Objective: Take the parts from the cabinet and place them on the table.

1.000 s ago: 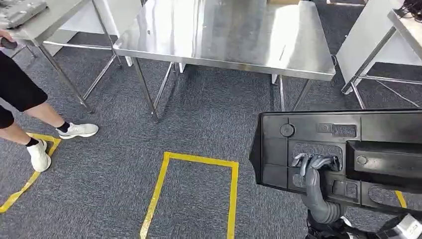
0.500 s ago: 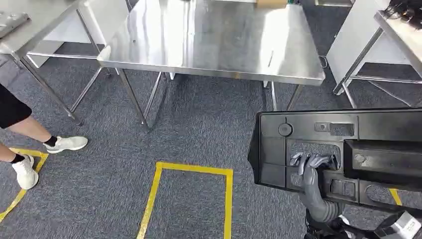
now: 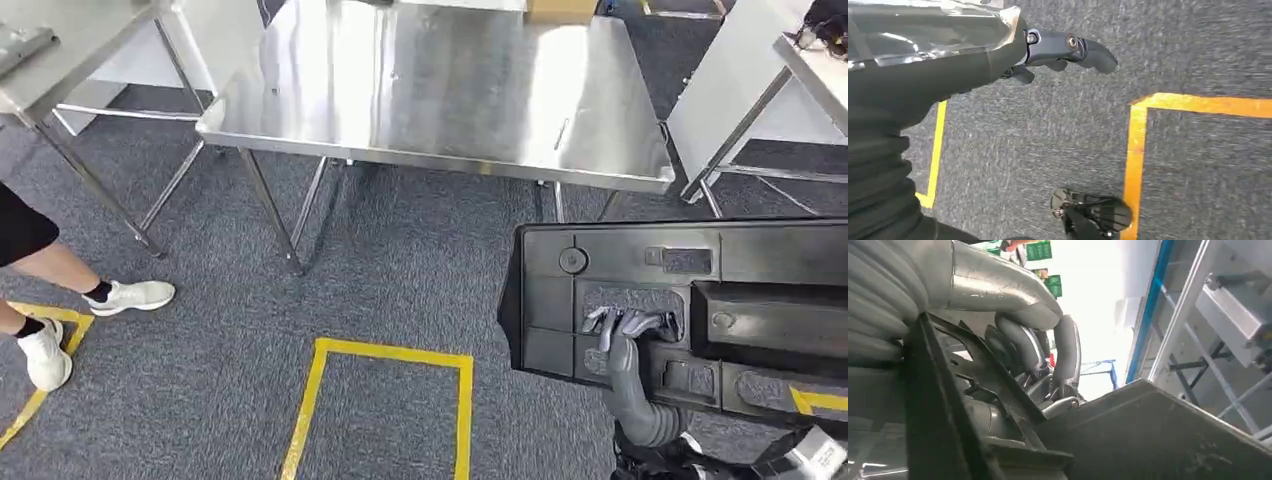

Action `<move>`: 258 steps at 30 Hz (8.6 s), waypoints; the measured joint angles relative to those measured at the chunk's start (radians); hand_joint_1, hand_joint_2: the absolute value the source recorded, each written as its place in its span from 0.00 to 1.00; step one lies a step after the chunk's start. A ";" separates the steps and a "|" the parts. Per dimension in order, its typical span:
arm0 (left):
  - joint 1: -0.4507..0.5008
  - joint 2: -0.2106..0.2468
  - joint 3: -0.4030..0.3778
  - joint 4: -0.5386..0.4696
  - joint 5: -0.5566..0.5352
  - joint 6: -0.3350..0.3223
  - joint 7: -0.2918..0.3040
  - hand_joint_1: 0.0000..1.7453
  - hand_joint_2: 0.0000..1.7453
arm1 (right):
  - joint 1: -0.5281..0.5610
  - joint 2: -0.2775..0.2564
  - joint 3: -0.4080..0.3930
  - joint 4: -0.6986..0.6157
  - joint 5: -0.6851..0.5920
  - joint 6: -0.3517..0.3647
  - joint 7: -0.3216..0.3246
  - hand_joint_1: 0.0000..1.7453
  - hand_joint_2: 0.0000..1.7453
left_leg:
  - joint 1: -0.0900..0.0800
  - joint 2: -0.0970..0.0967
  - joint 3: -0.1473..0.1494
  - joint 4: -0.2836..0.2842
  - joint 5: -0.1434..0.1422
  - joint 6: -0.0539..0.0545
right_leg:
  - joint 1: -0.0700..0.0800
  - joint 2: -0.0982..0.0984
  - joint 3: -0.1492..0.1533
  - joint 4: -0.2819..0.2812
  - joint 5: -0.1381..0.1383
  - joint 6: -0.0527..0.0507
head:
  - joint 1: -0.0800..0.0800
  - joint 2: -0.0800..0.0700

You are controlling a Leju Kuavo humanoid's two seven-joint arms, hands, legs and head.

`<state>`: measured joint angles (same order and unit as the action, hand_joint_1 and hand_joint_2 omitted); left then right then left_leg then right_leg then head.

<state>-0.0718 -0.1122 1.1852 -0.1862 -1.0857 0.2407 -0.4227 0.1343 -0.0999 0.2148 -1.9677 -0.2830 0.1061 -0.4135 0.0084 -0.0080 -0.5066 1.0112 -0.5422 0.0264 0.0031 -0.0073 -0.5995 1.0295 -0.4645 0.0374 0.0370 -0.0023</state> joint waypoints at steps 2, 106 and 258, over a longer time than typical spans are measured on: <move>0.002 0.000 0.000 0.000 0.000 0.000 0.000 0.00 1.00 | 0.001 0.000 0.000 0.000 0.000 0.002 -0.002 1.00 1.00 | -0.002 0.001 0.014 0.008 0.007 -0.009 | -0.006 0.005 0.008 -0.007 0.006 -0.016 | -0.002 0.000; -0.005 -0.002 -0.012 0.000 0.006 0.000 -0.012 0.00 1.00 | 0.013 0.016 0.000 -0.016 0.037 0.009 -0.002 1.00 1.00 | -0.009 0.011 -0.130 0.028 0.112 0.002 | -0.010 0.002 0.159 -0.047 -0.112 -0.008 | -0.021 0.000; -0.008 -0.008 -0.026 0.000 -0.004 0.003 0.003 0.00 1.00 | -0.004 -0.002 0.001 -0.008 0.045 0.014 0.000 1.00 1.00 | -0.004 0.028 -0.026 -0.017 0.051 0.003 | -0.016 0.002 0.038 -0.034 0.008 0.016 | -0.031 0.000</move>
<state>-0.0802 -0.1205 1.1597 -0.1858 -1.0895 0.2434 -0.4196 0.1304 -0.1022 0.2159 -1.9753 -0.2380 0.1205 -0.4135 0.0040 0.0201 -0.5325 0.9942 -0.4915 0.0298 -0.0125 -0.0054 -0.5610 0.9956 -0.4562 0.0529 0.0061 -0.0023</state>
